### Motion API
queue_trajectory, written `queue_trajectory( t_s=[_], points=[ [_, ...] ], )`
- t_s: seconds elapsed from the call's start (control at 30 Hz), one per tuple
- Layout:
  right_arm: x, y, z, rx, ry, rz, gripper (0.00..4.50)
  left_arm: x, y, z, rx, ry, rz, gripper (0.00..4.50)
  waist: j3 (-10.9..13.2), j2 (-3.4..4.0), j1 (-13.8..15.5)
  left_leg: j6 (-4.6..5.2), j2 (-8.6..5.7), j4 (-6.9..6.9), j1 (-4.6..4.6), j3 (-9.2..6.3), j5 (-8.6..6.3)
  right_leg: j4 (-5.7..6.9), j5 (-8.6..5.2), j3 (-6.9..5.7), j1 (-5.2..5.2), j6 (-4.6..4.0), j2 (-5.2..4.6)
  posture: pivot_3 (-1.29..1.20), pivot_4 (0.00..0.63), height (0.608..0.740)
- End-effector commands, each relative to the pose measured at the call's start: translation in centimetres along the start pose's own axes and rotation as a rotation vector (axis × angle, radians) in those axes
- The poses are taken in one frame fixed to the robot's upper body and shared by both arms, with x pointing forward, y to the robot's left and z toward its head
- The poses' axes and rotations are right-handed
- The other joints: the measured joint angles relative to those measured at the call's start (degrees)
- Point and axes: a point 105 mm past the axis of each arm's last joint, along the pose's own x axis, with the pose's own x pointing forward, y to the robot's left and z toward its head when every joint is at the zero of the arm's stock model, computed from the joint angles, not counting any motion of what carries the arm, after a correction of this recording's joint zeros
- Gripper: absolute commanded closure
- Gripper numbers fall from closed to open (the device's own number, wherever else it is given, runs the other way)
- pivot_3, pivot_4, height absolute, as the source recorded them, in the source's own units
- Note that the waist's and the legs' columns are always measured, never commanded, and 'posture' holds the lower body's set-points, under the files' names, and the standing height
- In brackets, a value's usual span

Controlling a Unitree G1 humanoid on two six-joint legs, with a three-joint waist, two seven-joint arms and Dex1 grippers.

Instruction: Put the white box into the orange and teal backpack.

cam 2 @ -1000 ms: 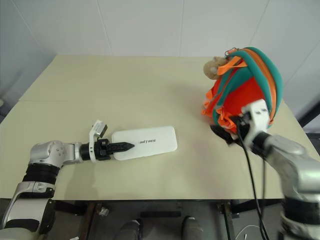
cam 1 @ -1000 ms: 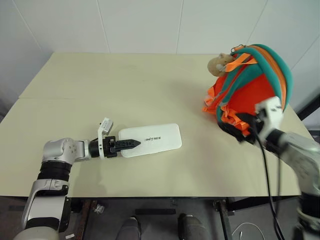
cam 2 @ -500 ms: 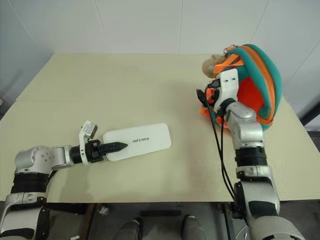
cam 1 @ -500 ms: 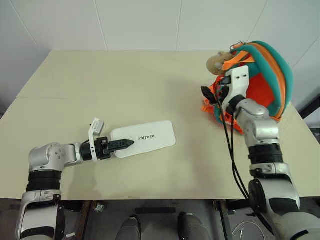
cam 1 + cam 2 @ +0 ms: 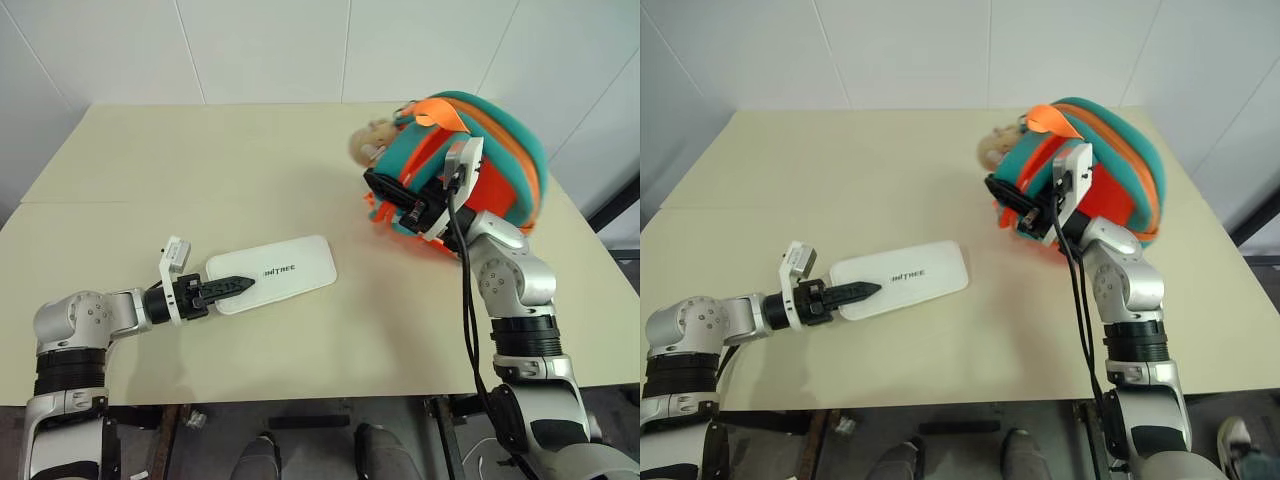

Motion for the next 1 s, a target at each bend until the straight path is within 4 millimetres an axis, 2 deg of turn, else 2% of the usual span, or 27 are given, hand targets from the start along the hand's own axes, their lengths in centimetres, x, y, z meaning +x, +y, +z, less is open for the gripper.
queue_trajectory(
  t_s=[0.03,0.1,0.2,0.27,0.4,0.47,0.53,0.63,0.77,0.8,1.0],
  points=[
    [-0.5,5.0,-0.4,0.121,0.110,0.293,4.48,-3.1,0.4,0.6,0.031,-0.045,0.101,3.27,0.0,-0.02,0.1,-0.02,0.05,0.00,0.01,0.00,-0.01,0.00,-0.02,-0.01,0.00,-0.04,0.03,0.00,0.150,0.740],
    [-1.3,6.3,-0.5,0.199,0.155,0.367,4.48,-3.8,0.2,0.7,0.038,-0.065,0.109,3.27,0.0,-0.02,0.2,-0.04,0.08,0.02,0.02,0.00,-0.03,0.00,-0.05,-0.01,0.00,-0.09,0.06,0.00,0.150,0.740],
    [-3.7,9.6,-0.1,0.370,0.277,0.576,4.48,-5.7,-0.6,1.1,0.074,-0.130,0.112,3.27,0.0,-0.02,0.4,-0.04,0.07,0.07,-0.01,0.01,-0.04,-0.09,-0.05,0.00,0.01,-0.12,0.05,0.00,0.150,0.740],
    [-4.6,9.9,-0.5,0.409,0.342,0.590,4.48,-6.2,-1.3,1.0,0.111,-0.151,0.105,3.27,0.0,-0.04,0.4,-0.05,0.08,0.07,-0.02,0.00,-0.09,-0.14,-0.07,0.00,0.01,-0.15,0.04,0.00,0.150,0.740],
    [-5.4,8.7,-1.4,0.440,0.398,0.547,4.48,-6.6,-4.0,1.6,0.280,-0.239,0.032,3.27,0.0,-0.12,0.6,-0.08,0.13,0.09,-0.03,0.01,-0.21,-0.23,-0.13,-0.04,0.01,-0.23,0.07,0.00,0.150,0.740],
    [-5.7,7.3,-1.6,0.428,0.418,0.506,4.48,-6.6,-6.5,2.3,0.467,-0.302,-0.045,3.27,0.0,-0.12,0.9,-0.10,0.14,0.13,-0.06,0.04,-0.22,-0.33,-0.16,-0.03,0.02,-0.33,0.07,0.00,0.150,0.740],
    [-5.3,5.7,-1.3,0.385,0.406,0.464,4.48,-6.1,-9.0,3.3,0.612,-0.353,-0.104,3.27,0.0,-0.13,1.4,-0.10,0.13,0.19,-0.10,0.16,-0.22,-0.48,-0.41,0.05,0.04,-0.91,0.07,0.00,0.150,0.740],
    [-4.8,5.3,-1.2,0.357,0.400,0.470,4.48,-5.2,-10.8,3.7,0.693,-0.366,-0.163,3.27,0.0,-0.15,1.8,-0.08,0.13,0.30,-0.11,0.28,-0.22,-0.49,-0.36,0.16,0.04,-0.91,0.08,0.00,0.150,0.740],
    [-4.7,5.5,-1.7,0.361,0.407,0.487,4.48,-4.5,-12.4,3.4,0.747,-0.355,-0.240,3.27,0.0,-0.15,1.8,-0.05,0.13,0.30,-0.11,0.31,-0.25,-0.49,-0.16,0.20,0.05,-0.52,0.09,0.00,0.150,0.740],
    [-4.7,5.6,-1.9,0.361,0.407,0.489,4.48,-4.3,-12.4,3.1,0.759,-0.324,-0.250,3.27,0.0,-0.15,1.8,-0.04,0.13,0.30,-0.11,0.30,-0.27,-0.49,0.06,0.20,0.04,-0.11,0.11,0.00,0.150,0.740],
    [-4.3,5.9,-2.3,0.366,0.399,0.487,4.48,-2.7,-10.4,2.0,0.822,-0.153,-0.239,3.27,0.0,-0.15,1.7,-0.03,0.14,0.31,-0.10,0.36,-0.31,-0.52,0.03,0.25,0.02,-0.17,0.15,0.00,0.150,0.740]
  ],
)
